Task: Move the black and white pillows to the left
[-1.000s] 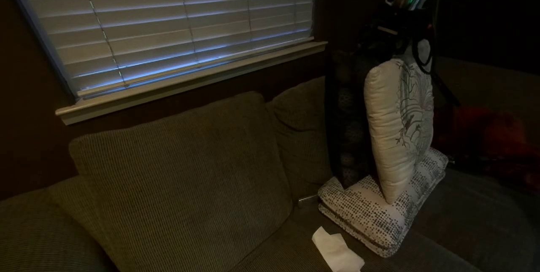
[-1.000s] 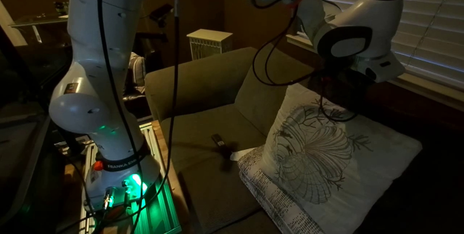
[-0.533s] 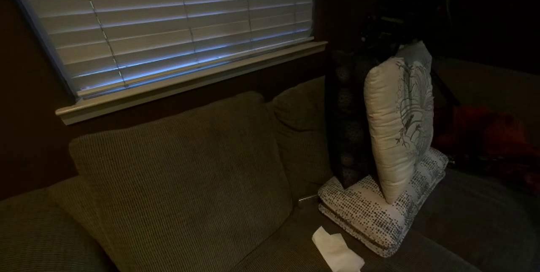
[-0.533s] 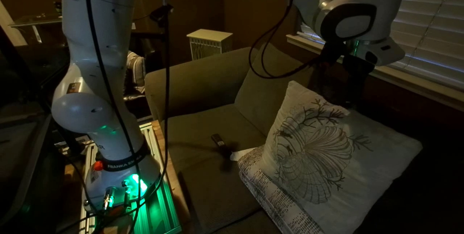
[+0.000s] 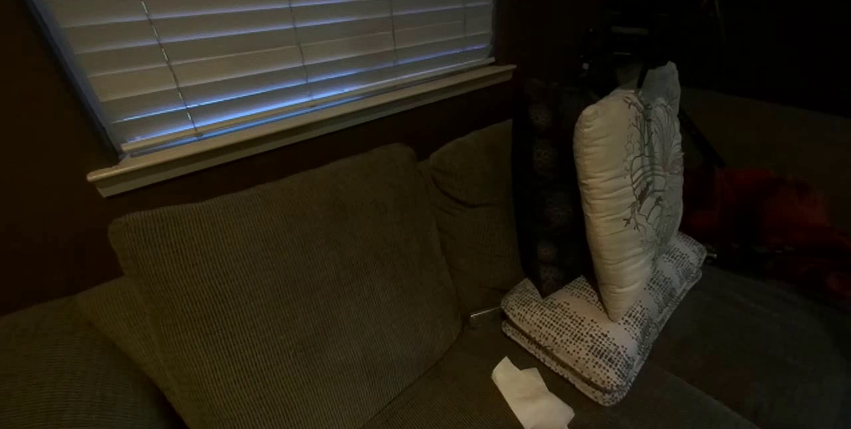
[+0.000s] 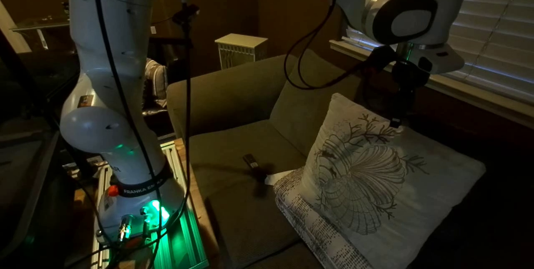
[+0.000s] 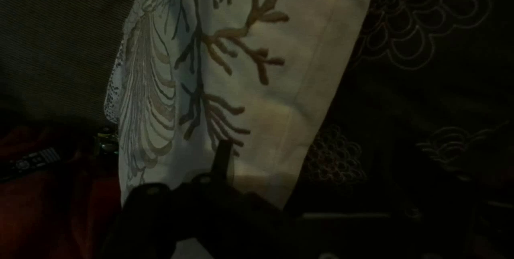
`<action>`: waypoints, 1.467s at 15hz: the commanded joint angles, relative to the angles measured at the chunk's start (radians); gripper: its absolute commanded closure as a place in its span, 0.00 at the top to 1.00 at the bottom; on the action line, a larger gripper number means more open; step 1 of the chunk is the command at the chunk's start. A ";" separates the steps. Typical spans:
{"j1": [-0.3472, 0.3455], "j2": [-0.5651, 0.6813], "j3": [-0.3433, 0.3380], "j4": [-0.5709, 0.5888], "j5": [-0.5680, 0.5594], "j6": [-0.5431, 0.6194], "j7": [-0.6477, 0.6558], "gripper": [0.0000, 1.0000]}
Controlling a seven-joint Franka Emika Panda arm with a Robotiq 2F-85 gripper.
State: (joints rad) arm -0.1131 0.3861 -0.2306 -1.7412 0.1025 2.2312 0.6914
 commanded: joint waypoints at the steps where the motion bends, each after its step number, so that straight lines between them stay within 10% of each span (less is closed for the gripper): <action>1: 0.000 0.019 -0.001 0.018 -0.010 -0.005 0.036 1.00; 19: 0.006 0.119 0.005 0.014 0.002 0.199 0.048 1.00; 22: 0.009 0.139 0.006 0.019 0.001 0.212 0.049 0.75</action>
State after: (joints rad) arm -0.1106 0.4888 -0.2237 -1.7399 0.1034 2.4134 0.7279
